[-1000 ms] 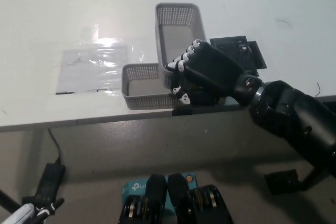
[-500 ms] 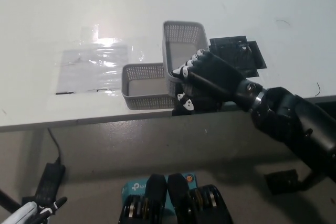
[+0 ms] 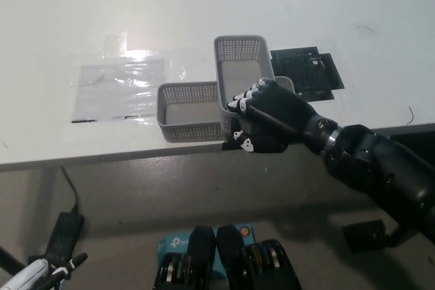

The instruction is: The robot uses its right hand to pick up the grey box kept on the middle on the desk and place it on top of another box next to it in a right angle

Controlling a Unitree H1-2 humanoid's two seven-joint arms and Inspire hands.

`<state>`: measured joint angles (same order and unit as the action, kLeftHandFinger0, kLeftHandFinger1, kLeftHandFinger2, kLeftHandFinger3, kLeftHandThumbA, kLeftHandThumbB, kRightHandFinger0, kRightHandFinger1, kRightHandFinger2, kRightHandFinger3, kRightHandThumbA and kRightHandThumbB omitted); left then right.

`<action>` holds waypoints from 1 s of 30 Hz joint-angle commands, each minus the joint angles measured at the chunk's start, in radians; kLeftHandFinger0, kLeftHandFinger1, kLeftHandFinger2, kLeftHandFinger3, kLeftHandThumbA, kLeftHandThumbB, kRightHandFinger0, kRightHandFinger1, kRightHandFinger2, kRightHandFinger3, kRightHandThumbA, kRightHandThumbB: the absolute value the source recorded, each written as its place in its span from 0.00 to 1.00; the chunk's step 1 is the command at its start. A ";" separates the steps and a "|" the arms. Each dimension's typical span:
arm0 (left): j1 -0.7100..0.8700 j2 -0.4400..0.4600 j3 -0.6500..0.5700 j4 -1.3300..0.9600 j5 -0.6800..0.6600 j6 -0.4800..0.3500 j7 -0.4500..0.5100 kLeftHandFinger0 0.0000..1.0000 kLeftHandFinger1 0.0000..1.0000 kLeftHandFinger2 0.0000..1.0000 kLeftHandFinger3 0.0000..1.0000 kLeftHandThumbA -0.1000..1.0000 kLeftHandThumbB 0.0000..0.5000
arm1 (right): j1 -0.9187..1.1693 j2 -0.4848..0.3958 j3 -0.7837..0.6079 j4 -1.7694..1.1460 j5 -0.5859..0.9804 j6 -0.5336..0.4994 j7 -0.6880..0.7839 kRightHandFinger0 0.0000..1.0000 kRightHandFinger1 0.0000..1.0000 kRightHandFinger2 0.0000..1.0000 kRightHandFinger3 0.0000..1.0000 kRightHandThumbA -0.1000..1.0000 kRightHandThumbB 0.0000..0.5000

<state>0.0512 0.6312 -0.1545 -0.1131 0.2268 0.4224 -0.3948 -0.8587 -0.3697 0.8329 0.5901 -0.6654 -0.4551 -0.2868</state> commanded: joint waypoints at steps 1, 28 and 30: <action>-0.002 0.037 0.012 -0.022 0.006 -0.005 -0.013 0.00 0.01 0.02 0.07 1.00 0.61 | -0.032 -0.016 0.040 0.013 -0.007 -0.015 -0.023 0.00 0.22 0.62 0.60 0.00 0.20; 0.003 0.020 0.007 -0.006 0.006 -0.002 -0.002 0.01 0.00 0.00 0.08 1.00 0.65 | 0.011 -0.043 -0.190 -0.331 -0.128 0.081 0.340 0.54 0.94 1.00 1.00 0.78 0.76; 0.007 0.018 0.008 -0.002 0.010 -0.006 0.003 0.03 0.00 0.00 0.07 1.00 0.66 | 0.014 -0.051 -0.198 -0.361 -0.127 0.109 0.399 0.72 1.00 1.00 1.00 0.83 0.89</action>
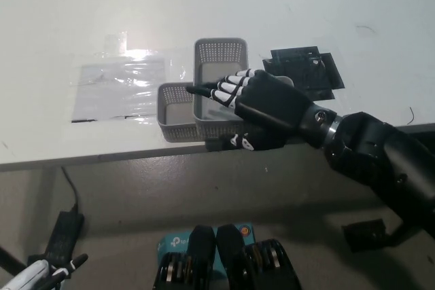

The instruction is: The robot uses its right hand to pick up the grey box kept on the middle on the desk and place it on top of another box next to it in a right angle

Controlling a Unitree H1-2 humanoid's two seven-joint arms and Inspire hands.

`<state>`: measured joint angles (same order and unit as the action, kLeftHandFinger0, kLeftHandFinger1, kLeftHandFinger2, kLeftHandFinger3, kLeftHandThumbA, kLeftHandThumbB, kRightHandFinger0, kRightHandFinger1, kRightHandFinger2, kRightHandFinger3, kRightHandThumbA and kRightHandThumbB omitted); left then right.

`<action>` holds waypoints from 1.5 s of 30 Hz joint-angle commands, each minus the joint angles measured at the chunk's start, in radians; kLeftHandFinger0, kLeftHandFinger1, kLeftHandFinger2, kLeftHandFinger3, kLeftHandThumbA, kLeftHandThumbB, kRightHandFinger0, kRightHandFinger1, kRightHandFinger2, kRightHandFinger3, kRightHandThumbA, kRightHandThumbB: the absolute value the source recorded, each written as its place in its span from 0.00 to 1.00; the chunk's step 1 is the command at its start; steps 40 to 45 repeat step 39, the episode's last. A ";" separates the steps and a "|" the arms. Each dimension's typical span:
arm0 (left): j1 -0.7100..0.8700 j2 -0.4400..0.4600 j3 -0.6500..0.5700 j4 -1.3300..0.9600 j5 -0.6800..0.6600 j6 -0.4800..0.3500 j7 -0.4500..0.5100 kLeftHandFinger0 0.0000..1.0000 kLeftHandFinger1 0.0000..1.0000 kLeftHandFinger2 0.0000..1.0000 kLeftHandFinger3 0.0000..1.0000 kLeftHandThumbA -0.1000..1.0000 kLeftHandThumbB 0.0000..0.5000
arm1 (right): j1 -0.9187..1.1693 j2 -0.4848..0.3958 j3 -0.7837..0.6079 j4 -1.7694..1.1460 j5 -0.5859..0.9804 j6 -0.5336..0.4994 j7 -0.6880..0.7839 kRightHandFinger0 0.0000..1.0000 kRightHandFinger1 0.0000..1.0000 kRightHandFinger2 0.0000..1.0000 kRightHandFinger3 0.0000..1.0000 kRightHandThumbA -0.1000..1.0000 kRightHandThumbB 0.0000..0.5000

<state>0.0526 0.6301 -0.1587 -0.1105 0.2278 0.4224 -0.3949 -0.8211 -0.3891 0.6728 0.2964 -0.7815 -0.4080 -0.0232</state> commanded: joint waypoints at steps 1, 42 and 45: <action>0.010 0.018 0.012 -0.007 0.008 -0.005 0.002 0.02 0.00 0.01 0.07 1.00 0.66 | -0.018 -0.033 -0.042 -0.076 -0.018 0.070 0.152 0.74 1.00 1.00 1.00 0.83 0.92; 0.028 -0.014 -0.004 0.002 0.027 -0.033 0.006 0.04 0.00 0.03 0.10 1.00 0.59 | 0.724 0.097 -0.655 -0.734 0.121 0.494 0.267 0.54 0.76 0.82 1.00 0.35 0.29; 0.028 -0.014 -0.004 0.002 0.027 -0.033 0.006 0.04 0.00 0.03 0.10 1.00 0.59 | 0.724 0.097 -0.655 -0.734 0.121 0.494 0.267 0.54 0.76 0.82 1.00 0.35 0.29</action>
